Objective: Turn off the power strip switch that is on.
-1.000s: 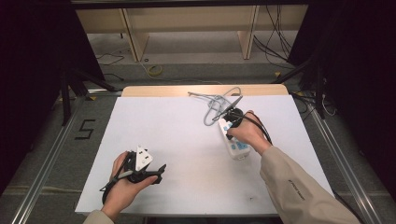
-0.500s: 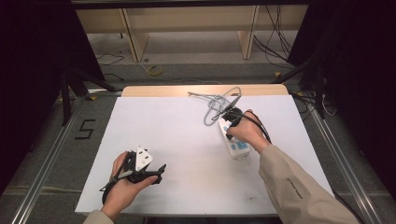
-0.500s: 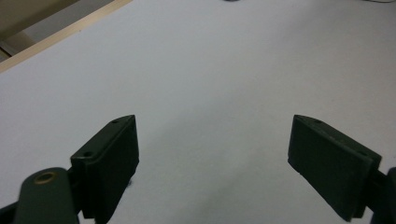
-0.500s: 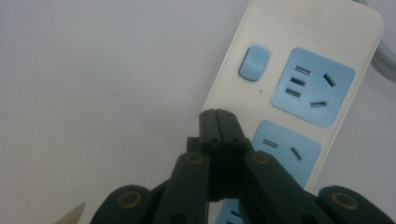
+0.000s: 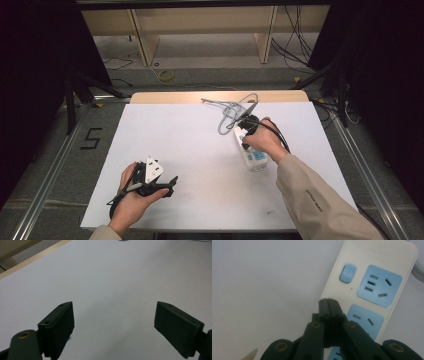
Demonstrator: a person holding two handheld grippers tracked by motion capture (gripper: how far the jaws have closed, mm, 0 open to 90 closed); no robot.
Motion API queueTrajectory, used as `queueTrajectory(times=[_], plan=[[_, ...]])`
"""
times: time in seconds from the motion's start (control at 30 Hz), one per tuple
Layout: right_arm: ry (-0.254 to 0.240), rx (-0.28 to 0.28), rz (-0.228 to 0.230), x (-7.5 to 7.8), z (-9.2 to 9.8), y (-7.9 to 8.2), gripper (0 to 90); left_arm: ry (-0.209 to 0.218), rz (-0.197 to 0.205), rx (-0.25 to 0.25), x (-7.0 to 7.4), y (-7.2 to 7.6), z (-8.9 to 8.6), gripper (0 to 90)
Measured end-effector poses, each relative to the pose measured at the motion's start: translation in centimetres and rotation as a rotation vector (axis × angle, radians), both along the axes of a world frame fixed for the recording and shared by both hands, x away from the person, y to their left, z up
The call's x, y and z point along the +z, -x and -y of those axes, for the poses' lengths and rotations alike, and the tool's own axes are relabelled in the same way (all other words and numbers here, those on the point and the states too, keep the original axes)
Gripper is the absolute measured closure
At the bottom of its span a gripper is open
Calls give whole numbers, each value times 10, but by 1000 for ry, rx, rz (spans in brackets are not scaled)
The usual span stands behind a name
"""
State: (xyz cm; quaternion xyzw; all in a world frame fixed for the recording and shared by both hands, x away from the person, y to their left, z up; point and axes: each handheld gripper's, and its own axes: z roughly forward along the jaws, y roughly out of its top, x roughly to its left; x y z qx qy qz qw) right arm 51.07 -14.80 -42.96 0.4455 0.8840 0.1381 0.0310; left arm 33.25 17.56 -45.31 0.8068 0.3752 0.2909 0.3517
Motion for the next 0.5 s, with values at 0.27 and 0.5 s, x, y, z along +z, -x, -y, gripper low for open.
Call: queueTrajectory(times=[0.27,0.5], plan=[[13,-4,0,-1,-1,-1,900,-1,0,0,0,0,0,160],[-2,-6,-6,-1,1,-2,900,-1,1,-1,0,0,0,161]])
